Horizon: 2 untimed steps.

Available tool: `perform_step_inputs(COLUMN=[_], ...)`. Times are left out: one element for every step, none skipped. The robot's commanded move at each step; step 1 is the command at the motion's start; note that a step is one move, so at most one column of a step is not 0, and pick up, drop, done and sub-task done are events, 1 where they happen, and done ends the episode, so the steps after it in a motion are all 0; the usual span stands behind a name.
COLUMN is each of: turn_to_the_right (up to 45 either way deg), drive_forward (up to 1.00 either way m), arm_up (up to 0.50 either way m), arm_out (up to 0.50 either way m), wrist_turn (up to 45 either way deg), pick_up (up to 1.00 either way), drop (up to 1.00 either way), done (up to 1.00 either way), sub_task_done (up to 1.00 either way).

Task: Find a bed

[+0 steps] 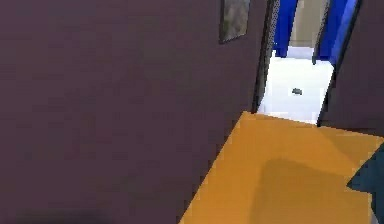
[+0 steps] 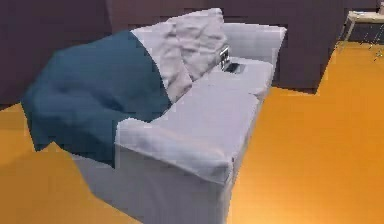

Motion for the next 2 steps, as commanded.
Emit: perform_step_inputs(turn_to_the_right=[24.0,0.0], drive_forward=[0.0,1.0], arm_up=[0.0,0.0], arm_out=[0.0,0.0], wrist_turn=[0.0,0.0], pick_up=[0.0,0.0], drop=[0.0,0.0], done=[0.0,0.0], sub_task_done=[0.0,0.0])
